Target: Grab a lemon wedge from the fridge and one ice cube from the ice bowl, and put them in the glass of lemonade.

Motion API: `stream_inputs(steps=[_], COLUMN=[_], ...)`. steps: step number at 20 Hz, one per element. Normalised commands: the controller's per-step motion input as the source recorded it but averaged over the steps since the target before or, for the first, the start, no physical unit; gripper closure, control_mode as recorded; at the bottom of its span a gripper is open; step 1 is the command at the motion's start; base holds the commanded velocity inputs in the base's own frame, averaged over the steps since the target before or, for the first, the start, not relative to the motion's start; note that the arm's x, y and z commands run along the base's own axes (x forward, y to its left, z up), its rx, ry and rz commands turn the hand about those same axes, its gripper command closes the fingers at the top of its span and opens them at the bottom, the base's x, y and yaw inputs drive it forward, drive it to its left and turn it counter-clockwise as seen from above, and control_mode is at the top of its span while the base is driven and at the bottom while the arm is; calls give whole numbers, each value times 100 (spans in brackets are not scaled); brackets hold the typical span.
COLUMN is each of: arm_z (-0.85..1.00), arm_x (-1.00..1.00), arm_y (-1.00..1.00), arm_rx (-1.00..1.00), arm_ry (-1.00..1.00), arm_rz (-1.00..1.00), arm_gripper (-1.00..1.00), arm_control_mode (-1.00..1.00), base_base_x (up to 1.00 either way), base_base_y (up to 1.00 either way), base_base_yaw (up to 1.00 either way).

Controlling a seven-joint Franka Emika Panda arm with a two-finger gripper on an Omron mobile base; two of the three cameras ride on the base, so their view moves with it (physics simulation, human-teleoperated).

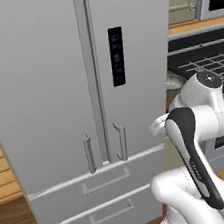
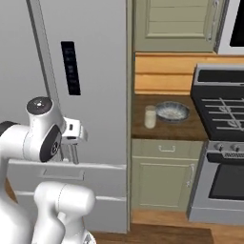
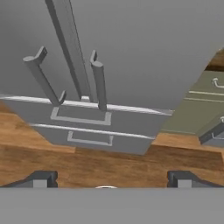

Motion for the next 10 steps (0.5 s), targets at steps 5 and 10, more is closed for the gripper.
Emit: stream_inputs(steps=[5,10], arm_z=[0,0], arm_x=[0,0], arm_y=[0,0], arm_rx=[0,0], arm_ry=[0,0], arm_rz=[0,0], arm_gripper=[-100,-100], arm_control_mode=[100,100], base_base_x=[3,-97], base_base_y=[71,-66], base_base_yaw=[-6,-5])
